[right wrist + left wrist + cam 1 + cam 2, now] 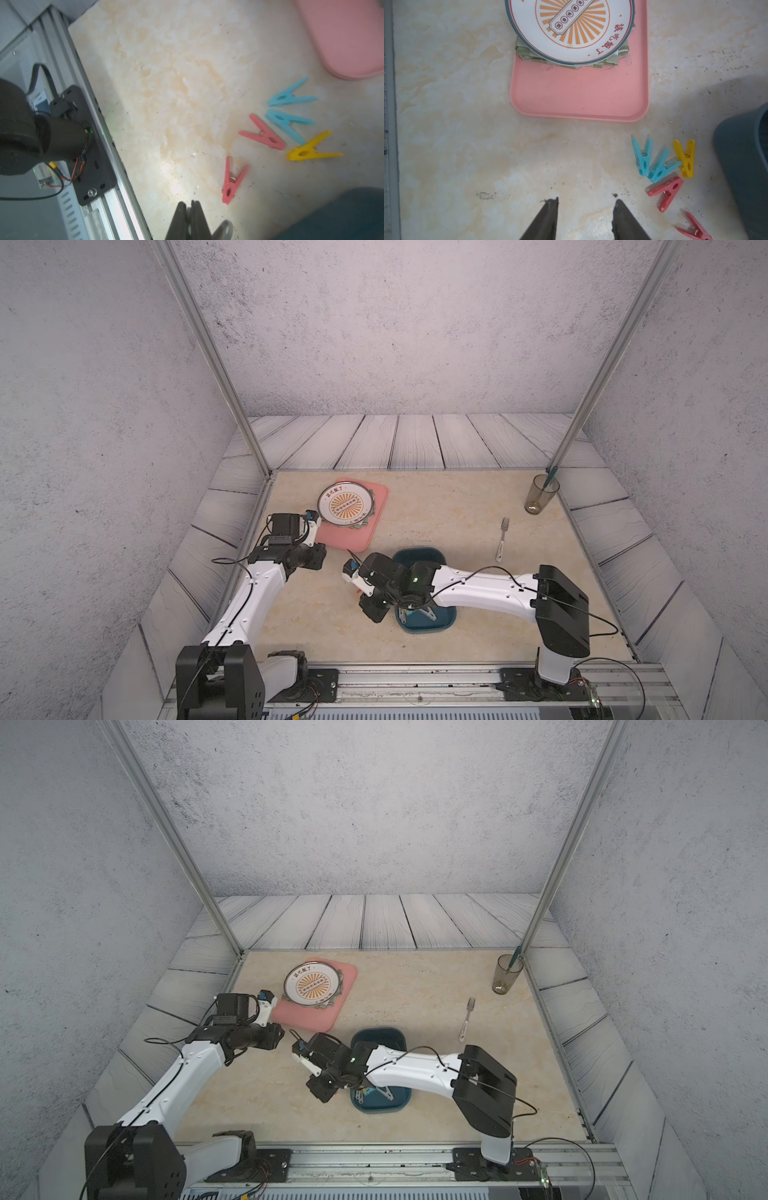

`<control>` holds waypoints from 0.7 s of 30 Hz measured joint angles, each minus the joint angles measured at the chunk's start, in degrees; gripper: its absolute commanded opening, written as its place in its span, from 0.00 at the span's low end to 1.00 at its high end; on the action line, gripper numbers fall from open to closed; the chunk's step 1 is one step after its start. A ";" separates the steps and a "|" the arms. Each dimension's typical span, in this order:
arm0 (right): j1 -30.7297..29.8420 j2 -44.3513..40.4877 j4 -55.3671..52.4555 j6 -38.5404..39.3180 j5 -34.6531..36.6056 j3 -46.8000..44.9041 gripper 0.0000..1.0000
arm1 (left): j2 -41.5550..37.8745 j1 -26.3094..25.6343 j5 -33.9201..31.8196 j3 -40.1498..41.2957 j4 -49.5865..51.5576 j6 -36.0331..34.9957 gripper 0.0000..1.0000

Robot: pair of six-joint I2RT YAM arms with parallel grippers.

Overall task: Take the clothespins out of the storage box
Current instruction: Place the clothespin at the center of the board.

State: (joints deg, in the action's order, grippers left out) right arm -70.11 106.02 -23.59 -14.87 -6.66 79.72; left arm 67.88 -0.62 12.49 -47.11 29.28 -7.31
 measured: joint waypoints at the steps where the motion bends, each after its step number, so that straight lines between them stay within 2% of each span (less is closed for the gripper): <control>1: -0.42 1.51 -0.15 0.59 -0.59 0.59 0.09 | 0.00 0.11 -0.22 0.00 -0.02 0.04 0.48; 11: -1.95 11.63 -1.36 0.50 -0.63 4.66 0.15 | 0.00 0.68 -0.68 0.00 0.00 0.09 0.48; 21: -1.95 12.44 -1.88 -1.55 -0.02 5.79 0.28 | 0.00 0.87 -0.50 0.00 0.00 0.09 0.48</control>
State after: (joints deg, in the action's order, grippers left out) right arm -72.05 118.45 -25.47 -16.43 -6.68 85.52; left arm 67.88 0.25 11.99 -47.11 29.28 -7.22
